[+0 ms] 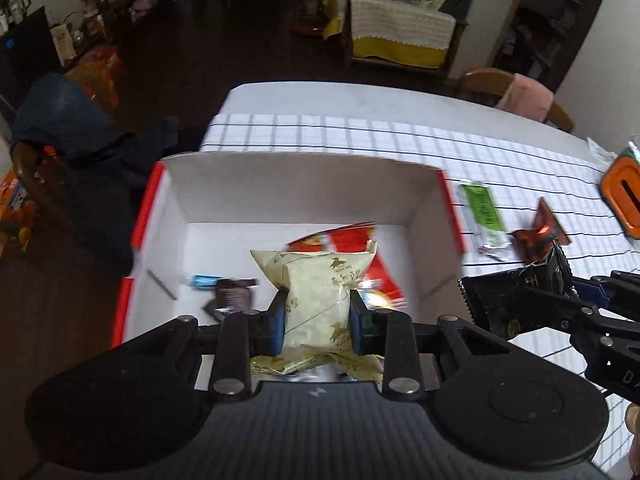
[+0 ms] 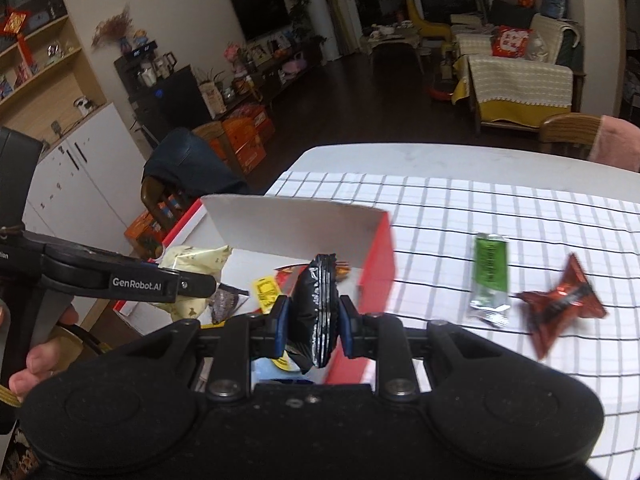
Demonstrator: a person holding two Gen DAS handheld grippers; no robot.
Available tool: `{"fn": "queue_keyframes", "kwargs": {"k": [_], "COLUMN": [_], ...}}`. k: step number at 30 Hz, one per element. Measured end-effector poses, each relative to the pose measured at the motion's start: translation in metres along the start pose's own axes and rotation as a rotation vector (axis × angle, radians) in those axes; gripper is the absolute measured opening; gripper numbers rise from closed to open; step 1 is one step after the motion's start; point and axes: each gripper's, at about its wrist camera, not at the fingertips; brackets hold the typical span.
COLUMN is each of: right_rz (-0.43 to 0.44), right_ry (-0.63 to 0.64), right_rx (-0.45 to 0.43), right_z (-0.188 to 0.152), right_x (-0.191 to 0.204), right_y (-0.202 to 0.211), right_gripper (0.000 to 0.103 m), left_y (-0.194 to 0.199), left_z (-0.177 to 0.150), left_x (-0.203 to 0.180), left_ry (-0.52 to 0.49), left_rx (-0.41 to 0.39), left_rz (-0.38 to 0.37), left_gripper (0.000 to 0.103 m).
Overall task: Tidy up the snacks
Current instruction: 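Carry both snacks over the box and open both tools to release them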
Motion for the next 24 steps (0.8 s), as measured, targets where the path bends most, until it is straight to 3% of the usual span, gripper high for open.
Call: {"fn": "queue_keyframes", "kwargs": {"k": [11,20,24], "right_rz": [0.057,0.066,0.046], "right_ry": [0.006,0.045,0.064], "right_rx": [0.1,0.178,0.197], "right_z": [-0.003,-0.017,-0.023], "right_x": [0.038,0.063,0.066], "right_y": [-0.066,-0.097,-0.104], "right_gripper": [0.024,0.024,0.024], "left_y": [-0.042,-0.066,-0.077], "left_z": [-0.002,-0.011,-0.012], "left_x": [0.05,0.047,0.047], "left_ry": [-0.006,-0.126,-0.131], "left_rx": [0.076,0.104,0.128], "left_rz": [0.077,0.117,0.116], "left_gripper": [0.029,0.029,0.029]}}
Point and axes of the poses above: each gripper's, at about its wrist camera, not at the fingertips, and y roughly against the way its jaws point, x to its left, z to its top, and after that the axes turned 3 degrees about -y, right-handed
